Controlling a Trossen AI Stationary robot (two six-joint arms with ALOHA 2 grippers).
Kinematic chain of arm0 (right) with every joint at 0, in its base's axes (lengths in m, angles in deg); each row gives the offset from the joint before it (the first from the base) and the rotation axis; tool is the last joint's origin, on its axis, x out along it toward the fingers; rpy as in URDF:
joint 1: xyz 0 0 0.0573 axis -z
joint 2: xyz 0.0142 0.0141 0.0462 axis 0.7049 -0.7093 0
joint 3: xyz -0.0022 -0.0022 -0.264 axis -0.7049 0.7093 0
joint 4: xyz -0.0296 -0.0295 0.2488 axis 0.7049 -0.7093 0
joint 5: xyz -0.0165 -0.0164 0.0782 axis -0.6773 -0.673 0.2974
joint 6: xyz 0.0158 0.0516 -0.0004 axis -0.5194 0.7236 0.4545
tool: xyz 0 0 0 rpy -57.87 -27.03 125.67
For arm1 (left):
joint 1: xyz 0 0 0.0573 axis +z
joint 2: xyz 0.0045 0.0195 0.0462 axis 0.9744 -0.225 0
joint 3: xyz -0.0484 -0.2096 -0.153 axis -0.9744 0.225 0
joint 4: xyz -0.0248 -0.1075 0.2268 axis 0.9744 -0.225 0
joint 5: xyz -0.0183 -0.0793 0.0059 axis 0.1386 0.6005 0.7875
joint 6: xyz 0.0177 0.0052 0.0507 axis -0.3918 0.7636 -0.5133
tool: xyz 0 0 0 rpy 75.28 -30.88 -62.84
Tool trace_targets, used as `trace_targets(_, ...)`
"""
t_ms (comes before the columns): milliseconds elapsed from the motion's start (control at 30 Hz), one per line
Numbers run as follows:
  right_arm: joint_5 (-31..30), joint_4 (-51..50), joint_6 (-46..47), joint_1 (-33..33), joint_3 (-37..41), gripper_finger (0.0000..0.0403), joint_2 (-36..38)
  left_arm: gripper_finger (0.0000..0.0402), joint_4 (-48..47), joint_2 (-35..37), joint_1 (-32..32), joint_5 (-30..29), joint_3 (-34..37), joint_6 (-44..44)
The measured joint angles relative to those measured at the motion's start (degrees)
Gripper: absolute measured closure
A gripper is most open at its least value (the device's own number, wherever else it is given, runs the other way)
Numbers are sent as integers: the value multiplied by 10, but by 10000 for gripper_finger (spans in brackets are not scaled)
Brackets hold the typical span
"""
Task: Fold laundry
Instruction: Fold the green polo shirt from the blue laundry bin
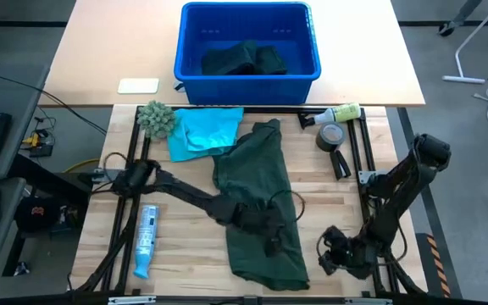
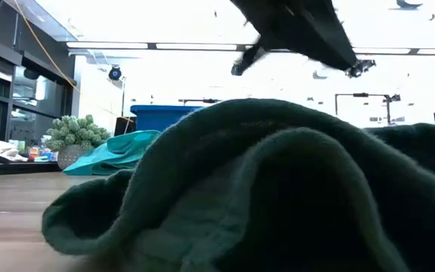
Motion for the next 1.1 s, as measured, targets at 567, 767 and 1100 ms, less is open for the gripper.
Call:
trace_targets(567, 143, -37, -284, 113, 0, 403, 35, 402, -128, 49, -261, -101, 85, 633)
trace_targets(767, 152, -105, -232, 92, 0, 394, 35, 387, -236, 49, -321, -76, 98, 882)
trace_targets(1100, 151, -65, -93, 65, 0, 280, 35, 266, -117, 49, -259, 78, 196, 861)
